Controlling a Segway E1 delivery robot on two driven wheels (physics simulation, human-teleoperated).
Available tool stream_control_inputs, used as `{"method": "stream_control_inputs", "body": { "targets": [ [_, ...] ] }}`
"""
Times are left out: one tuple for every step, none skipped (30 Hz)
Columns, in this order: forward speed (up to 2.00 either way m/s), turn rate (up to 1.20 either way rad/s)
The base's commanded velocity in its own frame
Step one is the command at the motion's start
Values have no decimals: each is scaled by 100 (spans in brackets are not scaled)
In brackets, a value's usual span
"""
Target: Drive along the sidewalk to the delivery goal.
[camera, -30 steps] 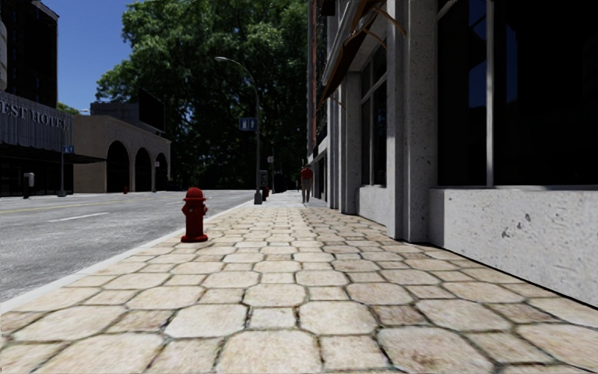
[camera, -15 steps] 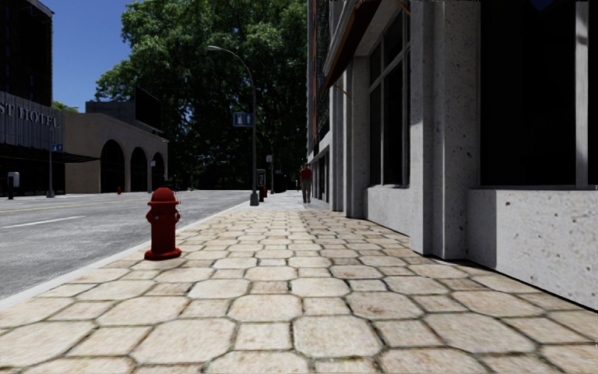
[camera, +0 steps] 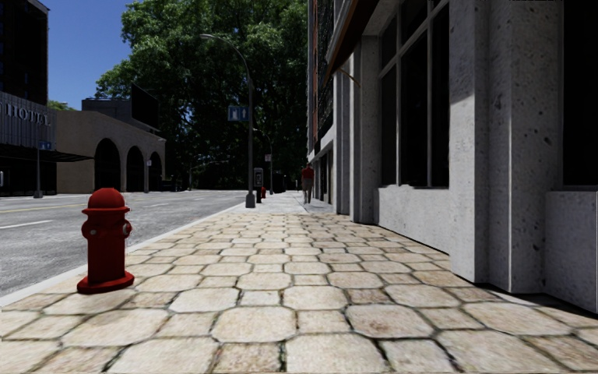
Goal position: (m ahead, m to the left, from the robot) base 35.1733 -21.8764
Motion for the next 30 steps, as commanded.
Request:
{"method": "stream_control_inputs", "body": {
  "targets": [
    [200, 0],
    [200, 0],
    [200, 0],
    [200, 0],
    [200, 0],
    [200, 0],
    [200, 0],
    [200, 0],
    [200, 0],
    [200, 0],
    [200, 0],
    [200, 0],
    [200, 0],
    [200, 0],
    [200, 0],
    [200, 0],
    [200, 0],
    [200, 0],
    [200, 0],
    [200, 0],
    [200, 0],
    [200, 0],
    [200, 0],
    [200, 0],
    [200, 0],
    [200, 0],
    [200, 0],
    [200, 0],
    [200, 0],
    [200, 0]
  ]
}}
